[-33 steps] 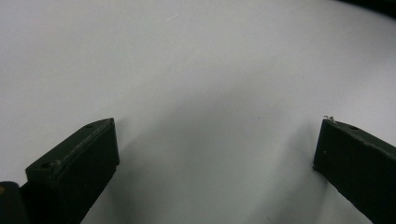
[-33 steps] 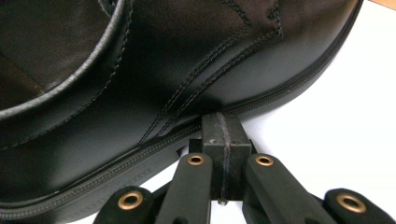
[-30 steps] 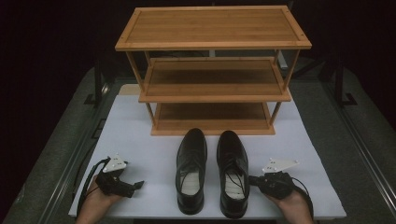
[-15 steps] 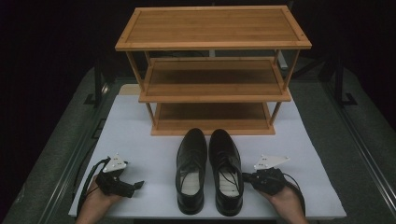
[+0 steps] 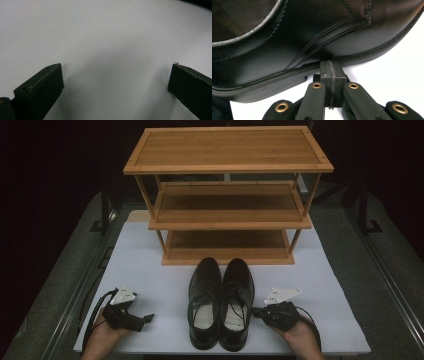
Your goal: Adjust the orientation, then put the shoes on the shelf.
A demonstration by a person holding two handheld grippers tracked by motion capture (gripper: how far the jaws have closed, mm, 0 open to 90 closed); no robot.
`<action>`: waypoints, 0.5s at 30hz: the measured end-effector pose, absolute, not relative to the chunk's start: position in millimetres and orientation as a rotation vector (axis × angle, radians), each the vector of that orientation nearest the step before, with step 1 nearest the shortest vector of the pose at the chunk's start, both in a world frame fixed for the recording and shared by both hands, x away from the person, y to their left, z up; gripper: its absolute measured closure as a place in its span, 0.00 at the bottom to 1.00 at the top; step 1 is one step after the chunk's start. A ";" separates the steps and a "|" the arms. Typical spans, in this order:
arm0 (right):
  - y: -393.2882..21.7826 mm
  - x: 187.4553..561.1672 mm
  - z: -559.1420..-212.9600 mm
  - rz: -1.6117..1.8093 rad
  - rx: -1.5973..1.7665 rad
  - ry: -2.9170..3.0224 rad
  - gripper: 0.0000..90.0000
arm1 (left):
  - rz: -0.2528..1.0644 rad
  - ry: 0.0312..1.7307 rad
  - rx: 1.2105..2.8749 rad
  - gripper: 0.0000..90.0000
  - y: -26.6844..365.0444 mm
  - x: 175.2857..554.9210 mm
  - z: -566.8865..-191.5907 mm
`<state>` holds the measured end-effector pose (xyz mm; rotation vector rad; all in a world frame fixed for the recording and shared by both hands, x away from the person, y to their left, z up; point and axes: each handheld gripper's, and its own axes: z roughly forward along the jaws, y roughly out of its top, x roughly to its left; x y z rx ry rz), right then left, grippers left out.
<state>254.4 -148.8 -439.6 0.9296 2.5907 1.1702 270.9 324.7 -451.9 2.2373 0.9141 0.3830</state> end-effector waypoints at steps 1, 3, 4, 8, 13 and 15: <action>-149.2 254.3 -439.3 1.169 0.930 2.585 1.00 | 0.383 0.914 2.237 0.00 324.7 270.9 -451.9; -151.3 254.5 -438.4 1.175 0.933 2.573 0.99 | 0.384 0.913 2.237 0.00 324.8 271.0 -451.9; -153.3 254.9 -438.0 1.180 0.945 2.566 0.99 | 0.382 0.915 2.236 0.00 324.7 270.9 -451.9; -164.3 257.2 -436.4 1.197 1.000 2.539 0.91 | 0.384 0.913 2.237 0.00 324.7 271.0 -451.9; -170.9 257.4 -433.2 1.215 1.043 2.503 0.74 | 0.387 0.912 2.237 0.00 324.6 270.7 -451.2; -171.7 257.0 -430.3 1.204 1.053 2.485 0.67 | 0.383 0.919 2.236 0.00 324.6 270.5 -450.5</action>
